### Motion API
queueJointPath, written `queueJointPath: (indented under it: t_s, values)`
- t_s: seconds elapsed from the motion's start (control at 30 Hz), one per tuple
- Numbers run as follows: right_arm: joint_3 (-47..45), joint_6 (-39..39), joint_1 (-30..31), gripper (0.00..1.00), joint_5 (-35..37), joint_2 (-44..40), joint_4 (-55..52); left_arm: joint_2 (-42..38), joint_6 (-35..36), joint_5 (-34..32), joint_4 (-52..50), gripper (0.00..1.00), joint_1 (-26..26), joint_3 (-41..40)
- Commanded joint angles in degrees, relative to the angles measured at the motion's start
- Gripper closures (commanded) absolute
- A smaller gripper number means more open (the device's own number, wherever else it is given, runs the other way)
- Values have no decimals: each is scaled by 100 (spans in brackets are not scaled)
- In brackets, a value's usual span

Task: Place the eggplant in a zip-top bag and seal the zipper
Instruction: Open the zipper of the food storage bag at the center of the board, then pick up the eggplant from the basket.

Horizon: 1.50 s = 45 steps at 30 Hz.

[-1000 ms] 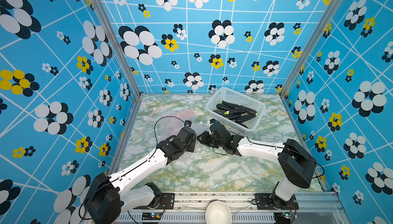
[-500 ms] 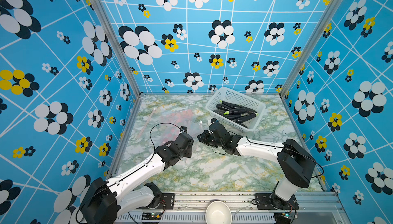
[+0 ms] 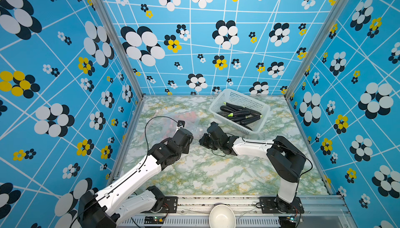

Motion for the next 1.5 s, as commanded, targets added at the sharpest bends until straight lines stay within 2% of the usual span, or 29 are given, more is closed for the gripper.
queueJointPath:
  t_s: [0.0, 0.07, 0.17, 0.37, 0.47, 0.6, 0.77, 0.87, 1.03, 1.3, 1.47]
  values:
    - [173, -254, -44, 96, 64, 169, -15, -82, 337, 146, -140, 100, 359, -115]
    - [196, -366, -49, 88, 26, 186, -13, -119, 222, 591, 249, 100, 508, -402]
    - [165, -525, -52, 74, 5, 29, -25, -15, -9, 923, 648, 100, 518, -701]
    - [183, -1327, -127, 50, 344, -840, -1231, 342, -198, 1190, 932, 100, 513, -906]
    - [111, -1671, -275, 45, 458, -1465, -1860, 480, -176, 1298, 992, 100, 512, -897]
    - [225, -2180, -653, 45, 674, -2233, -2776, 622, -203, 1403, 1029, 100, 506, -884]
    - [927, -2721, -1792, 42, 617, -2570, -4116, 614, -328, 1507, 1126, 100, 508, -956]
    - [1471, -2766, -2586, 42, 495, -2298, -4729, 593, -342, 1538, 1157, 100, 498, -968]
    - [2575, -2919, -3303, 42, 526, -1347, -5579, 583, -302, 1436, 1093, 100, 478, -924]
    - [3923, -2784, -3432, 37, 478, 259, -6114, 628, -327, 1402, 1093, 100, 471, -951]
    - [4182, -2118, -3478, 36, 394, 910, -5590, 694, -359, 1425, 1171, 100, 473, -985]
